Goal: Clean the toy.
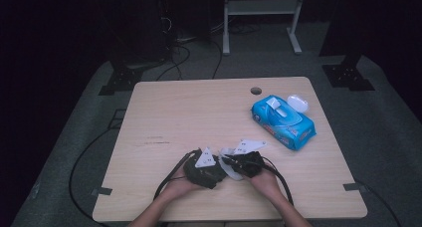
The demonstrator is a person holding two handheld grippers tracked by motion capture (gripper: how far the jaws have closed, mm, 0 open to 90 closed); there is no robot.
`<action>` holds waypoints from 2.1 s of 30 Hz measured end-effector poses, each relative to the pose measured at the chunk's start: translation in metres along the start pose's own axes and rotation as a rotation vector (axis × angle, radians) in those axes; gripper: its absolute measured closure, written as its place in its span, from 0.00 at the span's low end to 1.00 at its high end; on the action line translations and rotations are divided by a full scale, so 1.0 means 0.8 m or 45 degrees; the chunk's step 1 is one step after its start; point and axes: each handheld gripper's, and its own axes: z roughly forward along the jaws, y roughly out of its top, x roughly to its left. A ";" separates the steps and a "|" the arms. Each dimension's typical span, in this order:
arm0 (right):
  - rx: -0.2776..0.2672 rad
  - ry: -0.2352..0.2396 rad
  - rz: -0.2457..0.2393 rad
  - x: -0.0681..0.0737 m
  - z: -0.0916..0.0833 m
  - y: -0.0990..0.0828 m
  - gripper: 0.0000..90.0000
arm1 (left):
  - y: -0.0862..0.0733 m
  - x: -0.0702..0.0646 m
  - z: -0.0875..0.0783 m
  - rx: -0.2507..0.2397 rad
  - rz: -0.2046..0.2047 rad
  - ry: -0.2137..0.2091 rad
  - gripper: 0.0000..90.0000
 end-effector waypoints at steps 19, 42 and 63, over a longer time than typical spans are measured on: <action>0.029 0.097 -0.014 0.010 -0.010 -0.011 0.95 | -0.002 0.003 0.000 -0.003 -0.017 0.025 0.27; 0.036 0.007 -0.026 -0.013 -0.031 -0.022 0.95 | -0.003 0.006 -0.002 0.004 -0.013 0.018 0.27; -0.038 -0.135 0.116 -0.054 -0.028 -0.017 0.95 | -0.004 0.004 -0.002 -0.011 0.007 -0.012 0.27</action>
